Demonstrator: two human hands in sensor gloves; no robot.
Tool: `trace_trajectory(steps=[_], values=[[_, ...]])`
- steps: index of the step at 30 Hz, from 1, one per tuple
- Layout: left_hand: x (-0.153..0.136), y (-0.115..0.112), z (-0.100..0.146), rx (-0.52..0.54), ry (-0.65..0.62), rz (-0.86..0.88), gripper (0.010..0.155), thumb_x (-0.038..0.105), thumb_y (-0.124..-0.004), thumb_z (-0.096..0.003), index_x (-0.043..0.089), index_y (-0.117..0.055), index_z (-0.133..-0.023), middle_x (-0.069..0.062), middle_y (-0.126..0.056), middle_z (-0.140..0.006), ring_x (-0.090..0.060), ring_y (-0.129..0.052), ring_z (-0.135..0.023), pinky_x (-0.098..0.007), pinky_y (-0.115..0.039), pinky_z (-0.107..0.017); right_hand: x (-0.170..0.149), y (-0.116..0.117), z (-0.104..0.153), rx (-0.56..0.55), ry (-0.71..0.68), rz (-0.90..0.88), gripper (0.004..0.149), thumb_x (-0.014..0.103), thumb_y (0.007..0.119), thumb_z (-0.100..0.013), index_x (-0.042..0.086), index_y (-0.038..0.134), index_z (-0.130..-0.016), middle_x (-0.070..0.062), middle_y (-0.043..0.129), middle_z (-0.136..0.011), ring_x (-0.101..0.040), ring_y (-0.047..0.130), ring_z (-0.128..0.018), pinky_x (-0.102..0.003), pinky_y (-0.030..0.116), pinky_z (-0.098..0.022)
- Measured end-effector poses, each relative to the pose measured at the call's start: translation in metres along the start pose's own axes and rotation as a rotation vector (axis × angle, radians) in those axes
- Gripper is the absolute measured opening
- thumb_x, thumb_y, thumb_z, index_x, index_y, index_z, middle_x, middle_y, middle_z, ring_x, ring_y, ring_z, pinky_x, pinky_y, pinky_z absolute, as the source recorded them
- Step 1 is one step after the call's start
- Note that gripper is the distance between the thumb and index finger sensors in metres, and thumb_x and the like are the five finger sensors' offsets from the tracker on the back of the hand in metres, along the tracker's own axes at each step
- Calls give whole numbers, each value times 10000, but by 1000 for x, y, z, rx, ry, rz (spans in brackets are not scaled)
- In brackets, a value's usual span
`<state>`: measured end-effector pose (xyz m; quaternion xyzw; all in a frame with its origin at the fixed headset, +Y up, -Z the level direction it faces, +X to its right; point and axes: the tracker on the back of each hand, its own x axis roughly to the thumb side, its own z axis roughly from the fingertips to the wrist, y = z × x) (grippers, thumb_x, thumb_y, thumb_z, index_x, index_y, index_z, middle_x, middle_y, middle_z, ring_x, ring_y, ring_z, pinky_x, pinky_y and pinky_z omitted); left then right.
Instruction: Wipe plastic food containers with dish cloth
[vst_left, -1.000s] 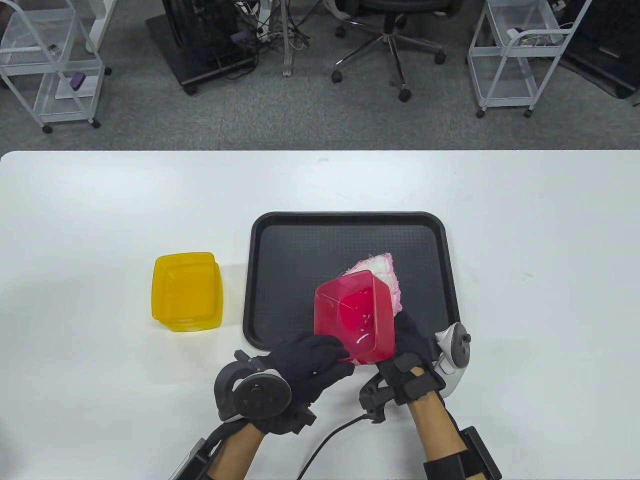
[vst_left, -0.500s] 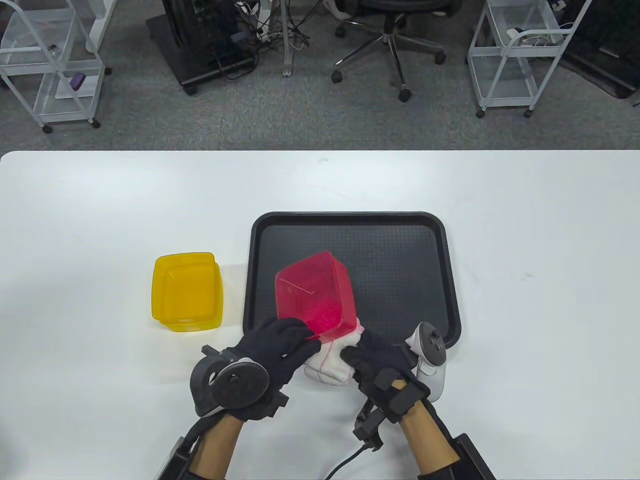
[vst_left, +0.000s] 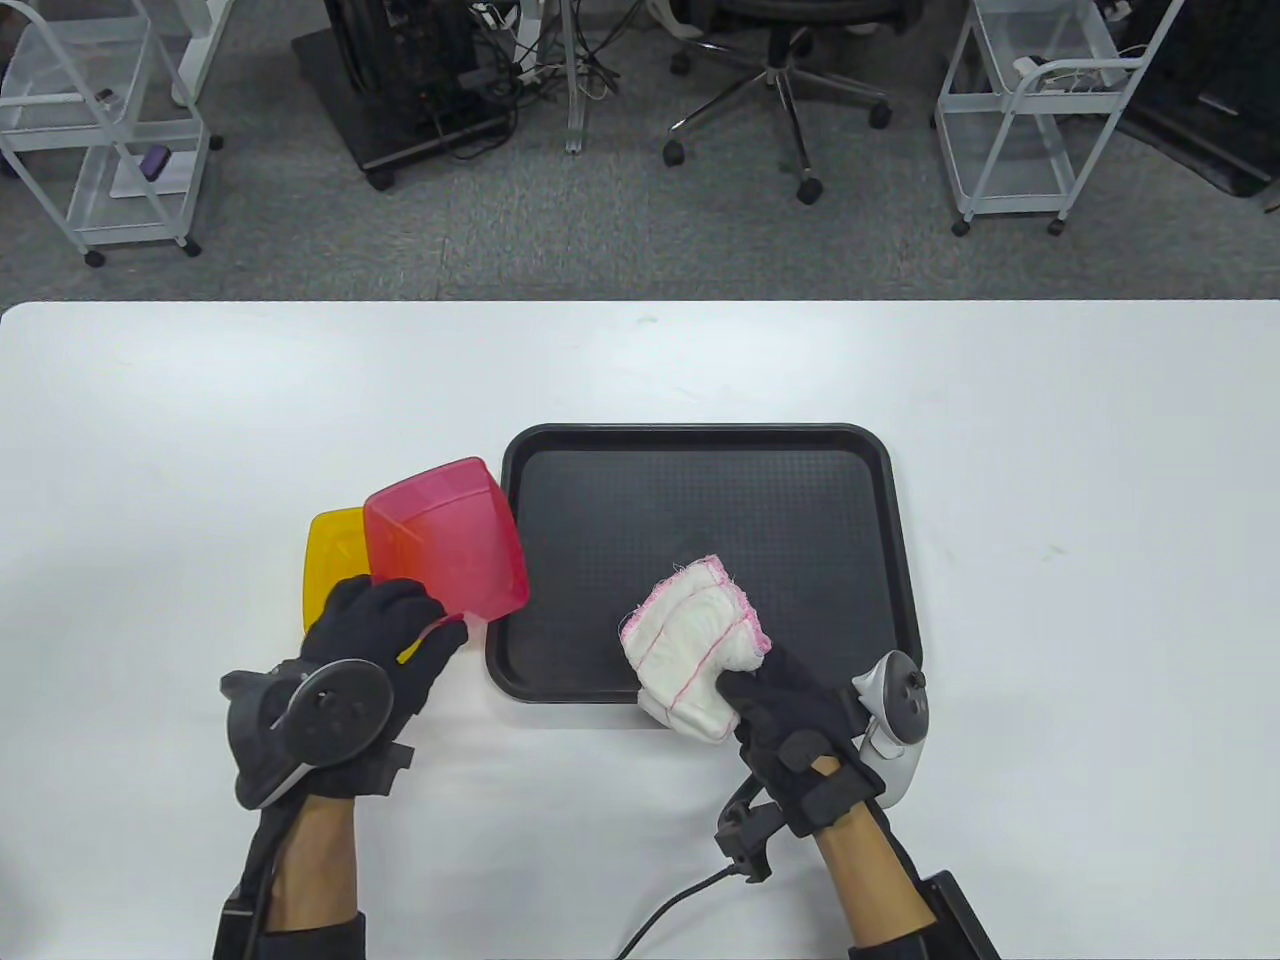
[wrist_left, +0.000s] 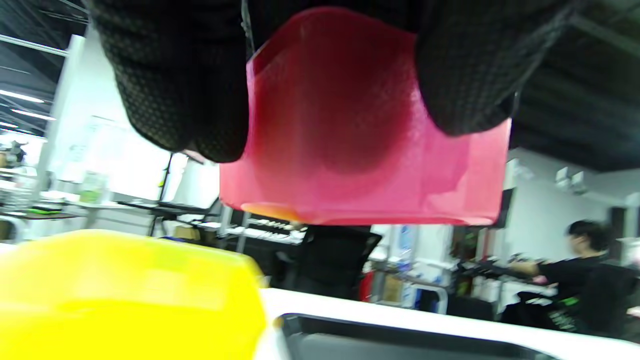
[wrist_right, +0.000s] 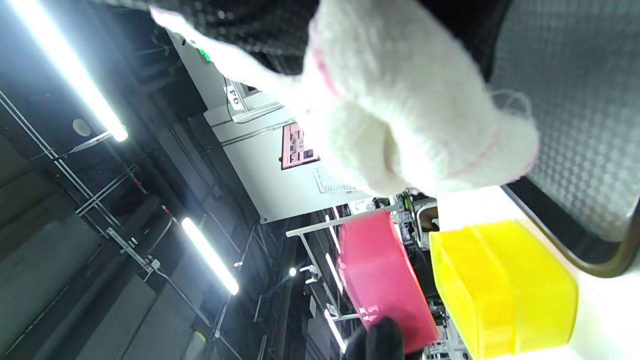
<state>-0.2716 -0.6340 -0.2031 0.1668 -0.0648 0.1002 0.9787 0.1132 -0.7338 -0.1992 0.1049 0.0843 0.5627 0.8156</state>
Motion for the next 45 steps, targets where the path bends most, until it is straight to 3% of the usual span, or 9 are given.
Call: trace_trajectory(steps=[5,15,45], values=[[-35,-5,1,-40,108,-5,445,557,-867,-462,247,-974,-765,32,-957,-924,-461,-890,-906,-483,-837,-698,-1,3,0,9,3,13,509,119,704,-501,100,578,-994,-245,679,-991,-470,824,-797,-532,802,-518],[-57,-12,2,-74,134,5,414,495,-909,-455,274,-957,-802,68,-918,-979,-430,-835,-992,-467,-792,-752,-4,5,0,25,15,50,508,115,706,-500,98,584,-993,-247,681,-990,-473,823,-796,-535,800,-517],[-64,-20,6,-142,130,-71,369,394,-909,-461,308,-949,-817,116,-886,-1026,-358,-802,-1063,-459,-761,-773,-5,5,1,23,-4,82,507,114,710,-499,101,590,-991,-246,686,-989,-474,819,-799,-539,796,-516]])
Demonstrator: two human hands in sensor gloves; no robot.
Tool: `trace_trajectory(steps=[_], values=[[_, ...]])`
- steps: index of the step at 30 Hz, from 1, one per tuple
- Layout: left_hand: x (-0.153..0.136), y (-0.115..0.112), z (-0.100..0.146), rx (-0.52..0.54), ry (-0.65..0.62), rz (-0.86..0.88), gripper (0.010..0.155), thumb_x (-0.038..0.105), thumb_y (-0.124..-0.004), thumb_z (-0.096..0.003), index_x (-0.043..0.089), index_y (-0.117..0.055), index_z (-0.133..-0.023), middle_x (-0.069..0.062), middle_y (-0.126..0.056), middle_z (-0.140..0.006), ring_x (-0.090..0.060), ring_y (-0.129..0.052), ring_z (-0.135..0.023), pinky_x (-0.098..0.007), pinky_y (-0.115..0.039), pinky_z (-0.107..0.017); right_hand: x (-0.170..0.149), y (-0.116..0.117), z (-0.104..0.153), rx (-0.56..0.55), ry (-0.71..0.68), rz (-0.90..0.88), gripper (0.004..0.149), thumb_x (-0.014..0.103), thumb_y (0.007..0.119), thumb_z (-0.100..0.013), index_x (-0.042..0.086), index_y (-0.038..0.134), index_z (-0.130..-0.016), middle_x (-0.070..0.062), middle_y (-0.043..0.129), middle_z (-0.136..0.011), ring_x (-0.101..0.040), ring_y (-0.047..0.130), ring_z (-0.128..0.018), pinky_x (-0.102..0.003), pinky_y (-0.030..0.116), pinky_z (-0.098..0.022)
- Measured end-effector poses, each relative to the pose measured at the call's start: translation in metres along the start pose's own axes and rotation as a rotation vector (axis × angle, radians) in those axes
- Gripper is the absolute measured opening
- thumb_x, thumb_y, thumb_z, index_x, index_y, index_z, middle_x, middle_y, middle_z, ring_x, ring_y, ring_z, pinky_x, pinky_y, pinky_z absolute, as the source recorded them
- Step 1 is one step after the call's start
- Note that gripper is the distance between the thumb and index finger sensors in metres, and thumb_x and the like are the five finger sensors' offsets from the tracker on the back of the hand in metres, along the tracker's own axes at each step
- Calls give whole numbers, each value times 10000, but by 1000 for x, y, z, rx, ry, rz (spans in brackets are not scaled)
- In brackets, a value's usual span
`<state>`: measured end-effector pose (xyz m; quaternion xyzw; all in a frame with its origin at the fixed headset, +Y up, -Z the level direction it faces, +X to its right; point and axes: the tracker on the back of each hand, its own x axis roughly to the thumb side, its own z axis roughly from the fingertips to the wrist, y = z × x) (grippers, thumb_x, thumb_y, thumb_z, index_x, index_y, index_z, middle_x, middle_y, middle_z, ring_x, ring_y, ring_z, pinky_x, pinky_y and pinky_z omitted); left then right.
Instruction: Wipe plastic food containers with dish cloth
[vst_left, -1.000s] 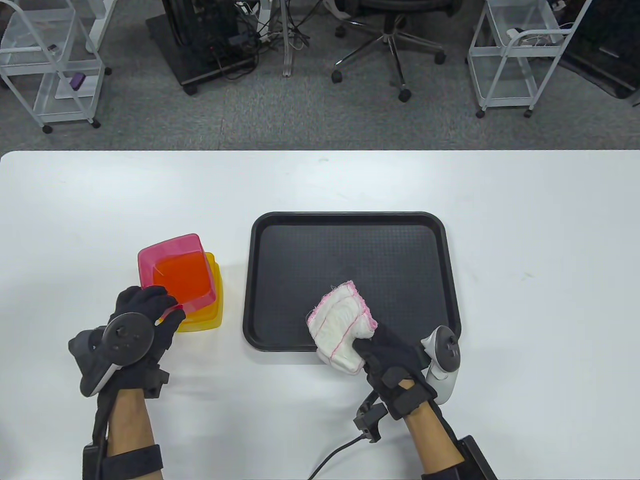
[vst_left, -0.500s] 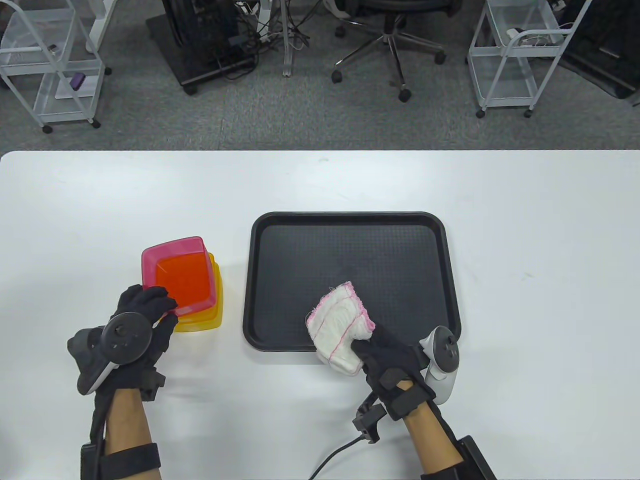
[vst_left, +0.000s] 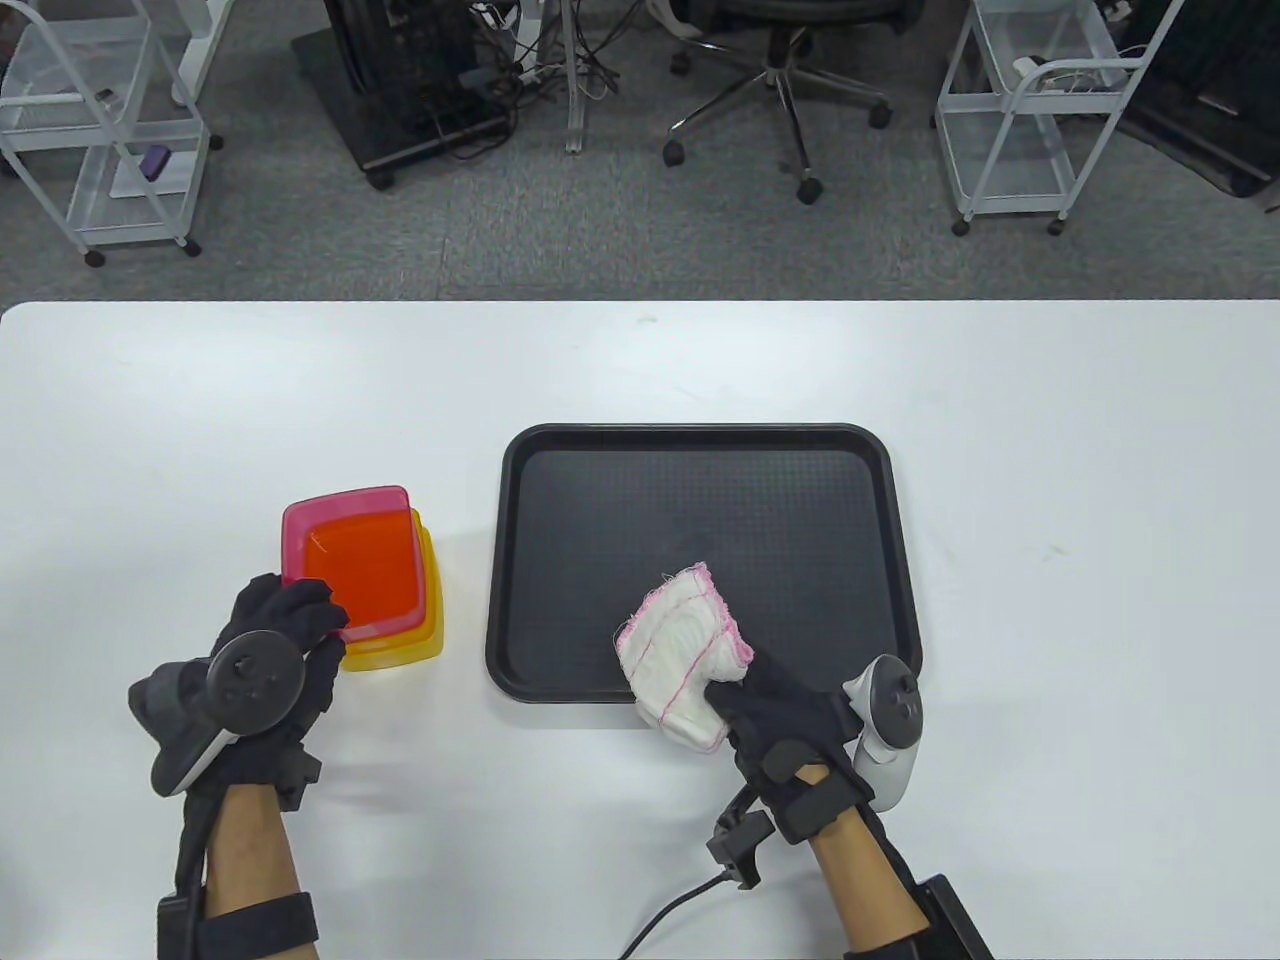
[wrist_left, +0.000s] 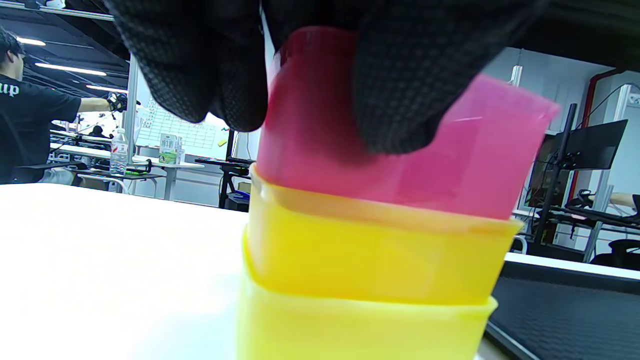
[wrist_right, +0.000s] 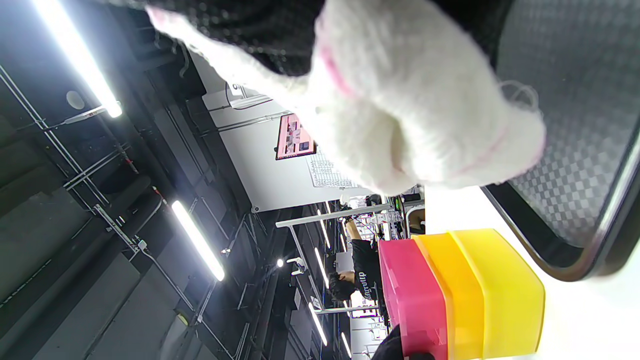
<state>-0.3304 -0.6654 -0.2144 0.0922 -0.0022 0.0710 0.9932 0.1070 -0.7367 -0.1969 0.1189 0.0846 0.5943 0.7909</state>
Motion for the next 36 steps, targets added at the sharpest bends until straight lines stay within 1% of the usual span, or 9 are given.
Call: trace_trajectory(steps=[6,9,12,17,21,25,28,32,36], values=[[1,-2,0,-28,4,-3,390,409,-894,-469,309,-938,-843,100,-868,-1053,-381,-775,-1078,-544,-689,-786,1,-1,0,-6,-2,10,507,111,711,-498,98,593,-991,-246,688,-988,-477,818,-798,-541,795,-516],[7,4,1,-58,-2,63,540,463,-864,-485,311,-824,-1001,-19,-670,-1203,-512,-531,-1135,-695,-441,-785,4,-4,0,-18,-14,20,505,109,712,-497,100,598,-989,-246,688,-988,-479,817,-797,-544,793,-515],[20,15,4,58,-36,149,665,561,-803,-495,308,-704,-1101,-53,-514,-1262,-534,-380,-1148,-706,-322,-781,14,-11,-1,-51,-46,52,504,98,716,-493,93,609,-985,-255,691,-985,-493,812,-793,-558,783,-510],[76,25,10,210,-178,205,810,692,-675,-488,341,-473,-1190,-51,-313,-1292,-521,-239,-1155,-684,-250,-791,51,-41,0,-180,-102,337,498,77,724,-481,86,639,-972,-266,703,-977,-516,804,-785,-583,768,-503],[128,13,15,144,-344,167,840,725,-612,-481,350,-409,-1205,-59,-268,-1293,-530,-221,-1151,-686,-251,-789,84,-78,8,-305,-98,569,495,53,731,-474,73,660,-963,-279,709,-972,-537,791,-785,-606,750,-502],[173,-7,21,11,-481,88,841,725,-599,-480,340,-423,-1207,-77,-277,-1291,-546,-218,-1138,-690,-258,-781,116,-129,14,-482,8,916,495,43,732,-474,74,664,-963,-280,705,-977,-546,779,-792,-617,738,-510],[189,-16,24,-16,-532,57,836,721,-602,-480,337,-435,-1204,-78,-299,-1291,-544,-238,-1140,-688,-268,-782,119,-162,12,-565,199,1096,495,41,729,-480,82,659,-968,-271,694,-992,-543,763,-813,-621,723,-530],[194,-26,25,-59,-538,45,833,717,-608,-480,332,-447,-1201,-82,-322,-1289,-543,-254,-1140,-689,-273,-781,96,-190,1,-638,370,1222,495,23,728,-486,80,655,-973,-279,675,-1003,-556,732,-832,-632,698,-550],[193,-38,24,-103,-531,11,824,709,-613,-482,325,-472,-1197,-84,-347,-1287,-540,-273,-1141,-688,-280,-781,62,-201,-9,-596,583,1418,497,34,728,-497,103,644,-982,-255,655,-1029,-541,689,-879,-631,663,-596]])
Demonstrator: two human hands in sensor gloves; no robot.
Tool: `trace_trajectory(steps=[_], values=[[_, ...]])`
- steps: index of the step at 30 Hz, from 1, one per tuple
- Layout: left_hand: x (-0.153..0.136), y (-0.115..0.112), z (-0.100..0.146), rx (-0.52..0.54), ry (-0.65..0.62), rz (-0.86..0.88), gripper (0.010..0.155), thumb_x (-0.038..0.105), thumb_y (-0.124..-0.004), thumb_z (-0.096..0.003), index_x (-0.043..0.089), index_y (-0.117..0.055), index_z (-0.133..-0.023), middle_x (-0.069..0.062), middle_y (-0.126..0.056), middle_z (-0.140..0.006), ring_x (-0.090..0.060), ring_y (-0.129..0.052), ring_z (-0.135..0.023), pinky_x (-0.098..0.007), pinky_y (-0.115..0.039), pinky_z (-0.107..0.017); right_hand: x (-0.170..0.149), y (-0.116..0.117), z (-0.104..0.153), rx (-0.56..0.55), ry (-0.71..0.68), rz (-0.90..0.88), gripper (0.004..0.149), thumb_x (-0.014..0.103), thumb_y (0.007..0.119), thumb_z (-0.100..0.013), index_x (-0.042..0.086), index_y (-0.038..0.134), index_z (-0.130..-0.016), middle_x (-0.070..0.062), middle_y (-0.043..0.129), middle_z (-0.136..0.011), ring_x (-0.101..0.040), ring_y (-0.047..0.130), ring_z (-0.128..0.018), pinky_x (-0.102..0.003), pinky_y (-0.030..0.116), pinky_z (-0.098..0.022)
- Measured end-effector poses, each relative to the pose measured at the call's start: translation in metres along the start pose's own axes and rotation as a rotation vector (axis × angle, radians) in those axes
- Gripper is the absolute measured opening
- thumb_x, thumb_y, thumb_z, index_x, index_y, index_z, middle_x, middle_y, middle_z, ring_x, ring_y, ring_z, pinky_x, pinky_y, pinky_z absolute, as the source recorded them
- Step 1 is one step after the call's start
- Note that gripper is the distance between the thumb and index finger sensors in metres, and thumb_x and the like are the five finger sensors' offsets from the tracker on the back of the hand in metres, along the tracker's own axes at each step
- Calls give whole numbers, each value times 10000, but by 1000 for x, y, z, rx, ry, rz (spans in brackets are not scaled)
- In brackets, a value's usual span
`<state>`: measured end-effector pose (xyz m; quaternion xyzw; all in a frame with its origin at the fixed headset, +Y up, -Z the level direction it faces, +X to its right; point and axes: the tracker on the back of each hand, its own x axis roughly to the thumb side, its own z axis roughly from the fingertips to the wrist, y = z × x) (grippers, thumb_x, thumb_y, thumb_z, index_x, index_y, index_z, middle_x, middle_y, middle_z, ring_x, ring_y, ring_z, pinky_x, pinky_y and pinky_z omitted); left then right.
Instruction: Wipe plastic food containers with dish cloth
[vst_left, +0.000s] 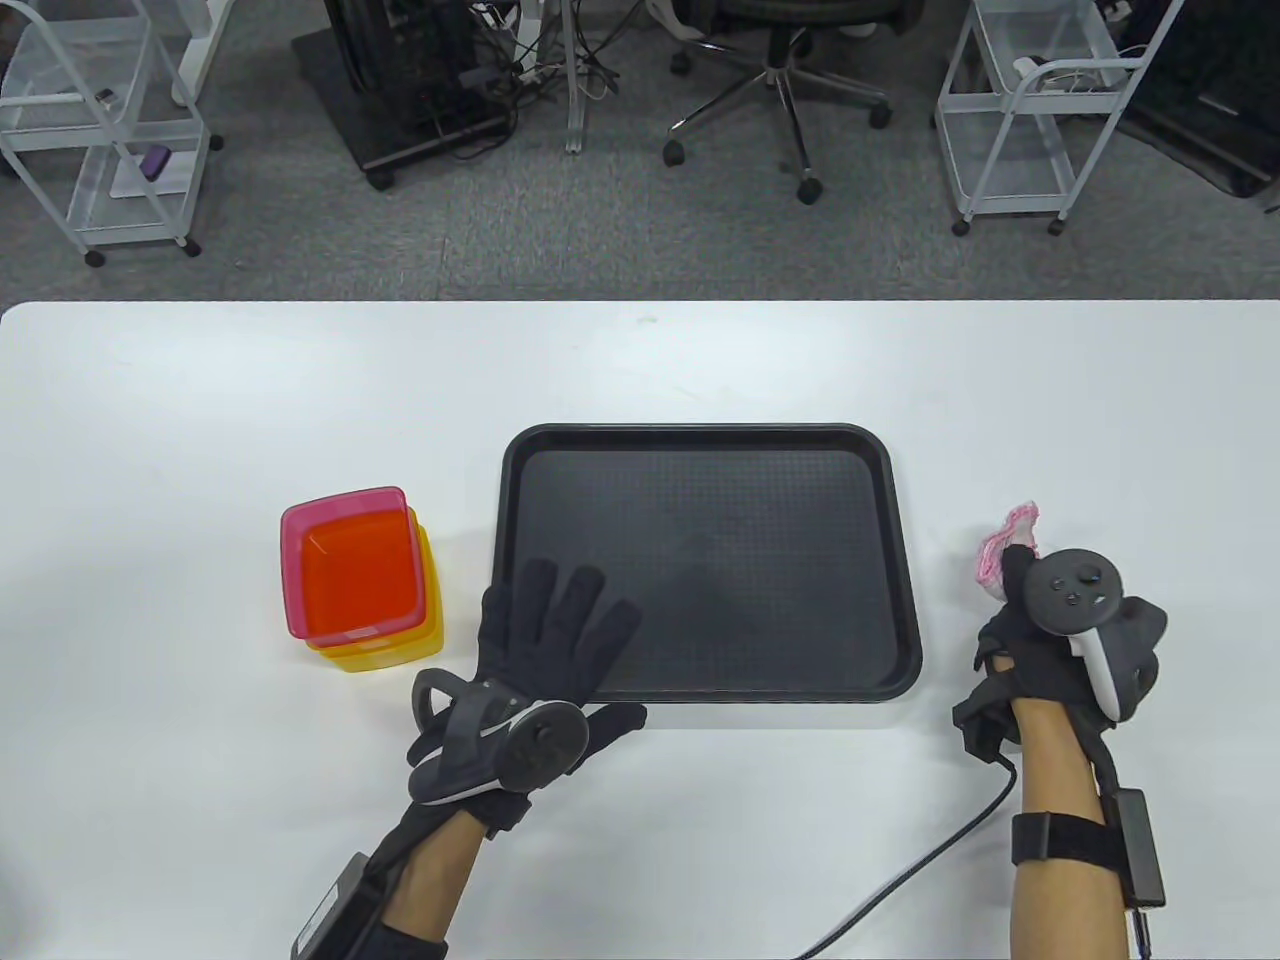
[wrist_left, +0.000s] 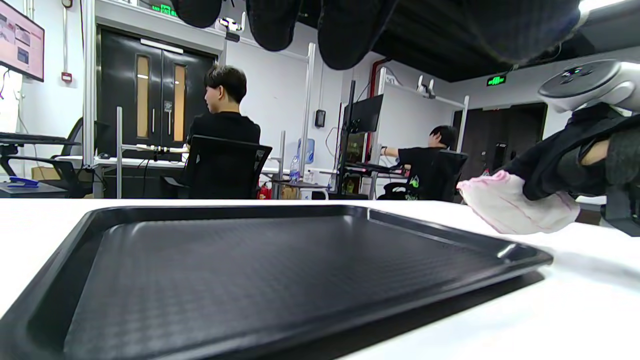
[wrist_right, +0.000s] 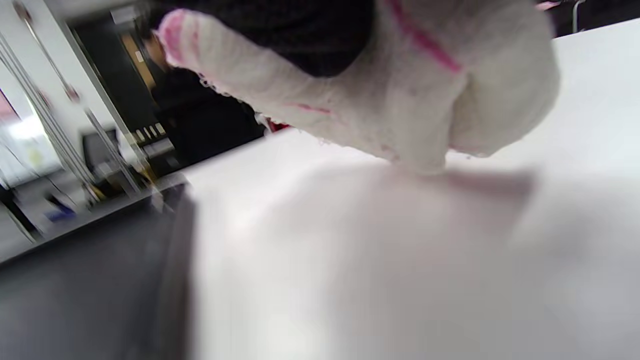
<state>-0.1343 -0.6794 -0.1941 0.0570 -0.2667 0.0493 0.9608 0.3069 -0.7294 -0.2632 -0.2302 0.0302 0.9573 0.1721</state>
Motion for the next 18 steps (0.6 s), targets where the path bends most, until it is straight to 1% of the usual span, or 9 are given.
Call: trace_trajectory(steps=[2,3,5,7,9,11,13,16,18], values=[[-1,-3,-1,-25,-1,-11,823,709,-607,-484,323,-470,-1198,-85,-348,-1286,-540,-273,-1140,-688,-277,-780,-2,14,-3,81,14,91,503,54,738,-501,113,631,-989,-246,636,-1043,-531,655,-905,-627,644,-618],[-2,-4,-1,-23,-1,-10,822,709,-607,-483,323,-473,-1196,-85,-353,-1287,-539,-275,-1141,-687,-278,-781,-2,20,-3,122,-2,114,513,64,749,-504,118,616,-996,-240,592,-1064,-532,582,-937,-634,594,-643],[-3,-4,-2,-22,3,-6,819,708,-609,-483,324,-478,-1194,-83,-363,-1286,-538,-281,-1141,-687,-279,-783,0,19,-2,153,-12,135,548,104,780,-505,124,575,-1013,-233,534,-1089,-529,516,-964,-637,544,-665],[-5,-3,-2,-19,6,-16,817,708,-607,-484,322,-485,-1192,-81,-379,-1285,-532,-302,-1146,-690,-289,-784,4,9,3,157,-36,111,606,172,821,-498,123,532,-1029,-235,469,-1110,-549,410,-980,-671,461,-668],[-6,-3,-2,0,14,-19,812,709,-608,-484,322,-493,-1189,-76,-393,-1282,-526,-317,-1148,-689,-301,-788,17,-10,16,95,-132,44,665,239,851,-486,114,501,-1038,-240,404,-1121,-557,316,-981,-688,385,-662],[-6,-2,-2,8,16,-13,812,709,-605,-485,321,-485,-1188,-71,-392,-1282,-520,-319,-1151,-686,-303,-793,39,-30,37,-27,-286,-23,723,305,875,-472,107,480,-1044,-241,360,-1127,-558,251,-980,-708,335,-649],[-5,-4,-1,20,20,-6,814,709,-605,-485,318,-480,-1188,-71,-395,-1280,-517,-322,-1151,-684,-306,-796,65,-43,63,-150,-454,-42,780,400,875,-460,112,460,-1054,-237,329,-1137,-551,207,-984,-723,304,-642],[2,-7,1,17,16,-41,817,708,-605,-486,316,-470,-1189,-68,-394,-1279,-517,-320,-1150,-682,-308,-796,105,-44,107,-271,-686,-37,831,533,821,-460,124,432,-1070,-236,296,-1149,-546,171,-987,-739,285,-631],[6,-8,2,11,9,-69,818,708,-603,-487,312,-465,-1190,-66,-394,-1278,-515,-326,-1151,-680,-316,-797,127,-33,132,-267,-802,-45,844,575,795,-458,127,431,-1074,-239,298,-1152,-545,171,-991,-751,278,-624]])
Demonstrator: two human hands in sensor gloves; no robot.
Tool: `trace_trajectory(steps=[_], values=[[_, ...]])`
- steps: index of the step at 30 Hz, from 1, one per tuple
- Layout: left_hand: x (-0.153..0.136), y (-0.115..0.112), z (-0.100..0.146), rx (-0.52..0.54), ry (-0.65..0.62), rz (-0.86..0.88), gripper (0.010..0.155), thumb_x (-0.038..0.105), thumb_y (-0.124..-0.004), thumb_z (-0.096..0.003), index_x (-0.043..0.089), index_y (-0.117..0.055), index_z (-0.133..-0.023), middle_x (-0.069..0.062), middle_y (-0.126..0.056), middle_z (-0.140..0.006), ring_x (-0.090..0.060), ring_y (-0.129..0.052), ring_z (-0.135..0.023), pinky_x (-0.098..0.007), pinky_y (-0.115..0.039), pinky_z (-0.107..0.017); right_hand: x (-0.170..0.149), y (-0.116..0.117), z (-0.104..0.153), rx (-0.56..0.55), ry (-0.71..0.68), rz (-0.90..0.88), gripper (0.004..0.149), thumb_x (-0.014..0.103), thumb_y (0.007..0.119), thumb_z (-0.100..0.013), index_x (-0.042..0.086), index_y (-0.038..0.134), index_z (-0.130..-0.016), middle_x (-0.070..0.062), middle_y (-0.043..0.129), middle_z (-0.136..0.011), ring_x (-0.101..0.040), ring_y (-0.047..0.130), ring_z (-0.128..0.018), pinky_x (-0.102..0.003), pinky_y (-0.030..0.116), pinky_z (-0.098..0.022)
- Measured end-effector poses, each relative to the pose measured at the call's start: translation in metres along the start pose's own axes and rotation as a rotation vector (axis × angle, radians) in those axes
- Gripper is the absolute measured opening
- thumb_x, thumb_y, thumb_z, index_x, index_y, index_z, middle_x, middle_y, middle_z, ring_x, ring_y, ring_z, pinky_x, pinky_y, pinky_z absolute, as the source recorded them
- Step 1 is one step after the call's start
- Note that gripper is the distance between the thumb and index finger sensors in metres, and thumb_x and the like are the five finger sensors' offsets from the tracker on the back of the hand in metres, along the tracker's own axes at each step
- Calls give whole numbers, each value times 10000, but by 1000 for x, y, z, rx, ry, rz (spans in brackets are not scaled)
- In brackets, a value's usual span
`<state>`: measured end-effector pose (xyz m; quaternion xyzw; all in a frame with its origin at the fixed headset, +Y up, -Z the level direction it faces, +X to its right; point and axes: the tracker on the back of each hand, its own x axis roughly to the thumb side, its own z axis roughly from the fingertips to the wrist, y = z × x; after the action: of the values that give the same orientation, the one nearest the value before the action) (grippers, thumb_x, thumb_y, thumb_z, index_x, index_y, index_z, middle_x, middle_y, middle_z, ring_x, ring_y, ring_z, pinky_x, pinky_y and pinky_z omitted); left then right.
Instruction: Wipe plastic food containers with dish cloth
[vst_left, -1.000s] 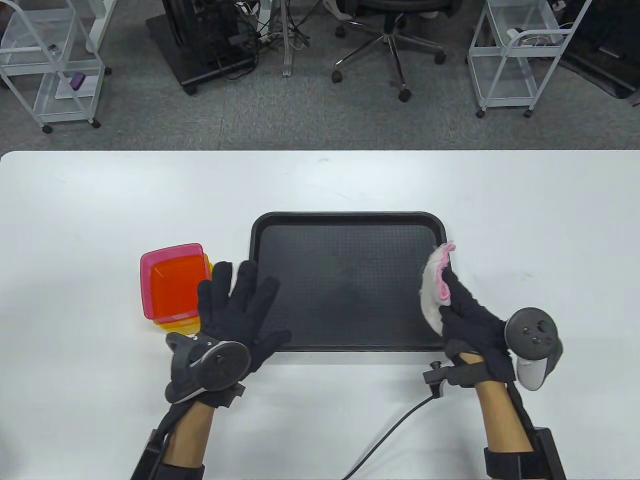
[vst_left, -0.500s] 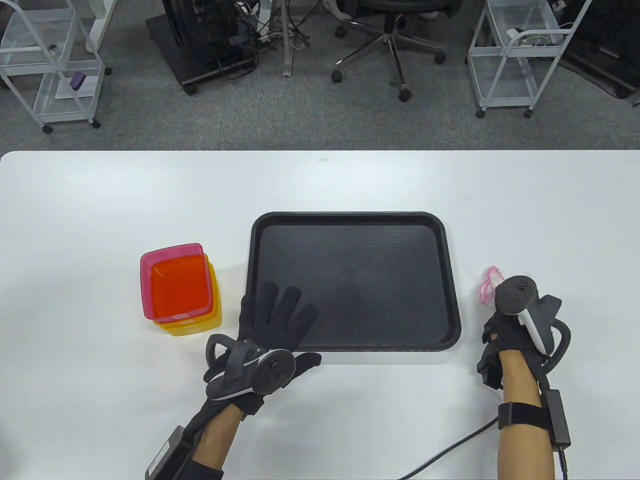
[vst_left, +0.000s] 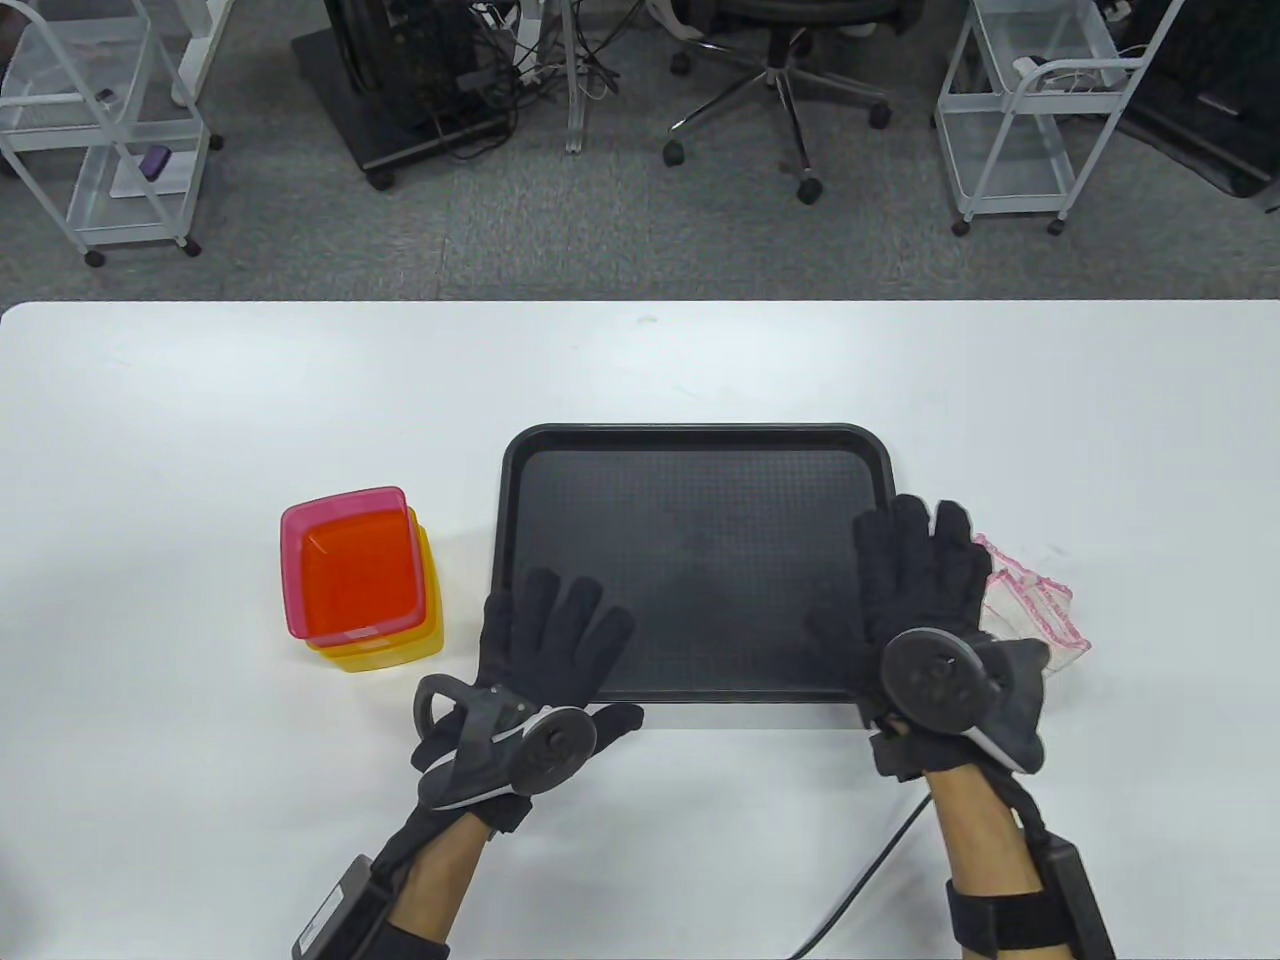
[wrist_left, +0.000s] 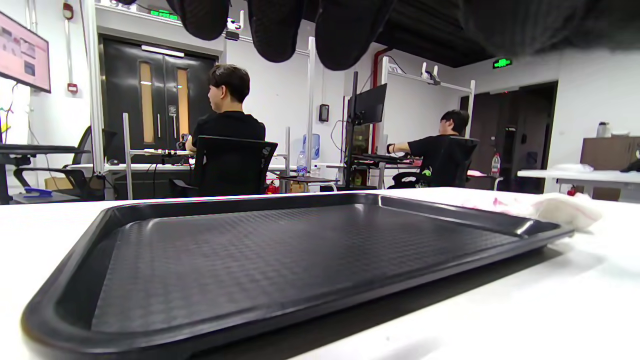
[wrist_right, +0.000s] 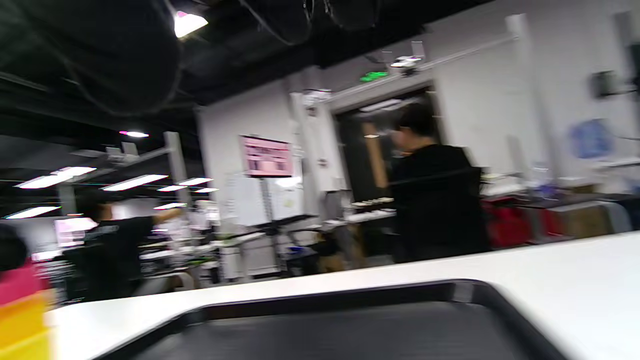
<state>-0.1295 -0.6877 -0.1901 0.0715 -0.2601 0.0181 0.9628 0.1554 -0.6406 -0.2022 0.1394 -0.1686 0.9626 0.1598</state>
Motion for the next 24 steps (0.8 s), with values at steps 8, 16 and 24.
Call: trace_trajectory(steps=[8,16,24], values=[[8,-3,0,-14,-21,-22,821,704,-607,-487,309,-456,-1190,-68,-400,-1276,-513,-341,-1150,-677,-328,-800,44,55,26,211,-182,-12,861,616,765,-443,127,439,-1072,-233,319,-1155,-532,179,-1004,-763,262,-624],[6,-7,2,-63,-32,-34,815,700,-613,-486,311,-466,-1187,-65,-404,-1274,-510,-359,-1151,-668,-368,-808,12,66,34,310,-67,-40,867,623,748,-450,123,412,-1074,-232,281,-1151,-522,139,-997,-759,247,-624],[6,-4,4,-59,-39,-35,811,698,-616,-484,314,-478,-1185,-63,-413,-1274,-506,-370,-1153,-671,-367,-806,8,70,34,337,-45,-40,852,620,739,-458,124,420,-1073,-230,281,-1151,-520,143,-997,-756,256,-626]])
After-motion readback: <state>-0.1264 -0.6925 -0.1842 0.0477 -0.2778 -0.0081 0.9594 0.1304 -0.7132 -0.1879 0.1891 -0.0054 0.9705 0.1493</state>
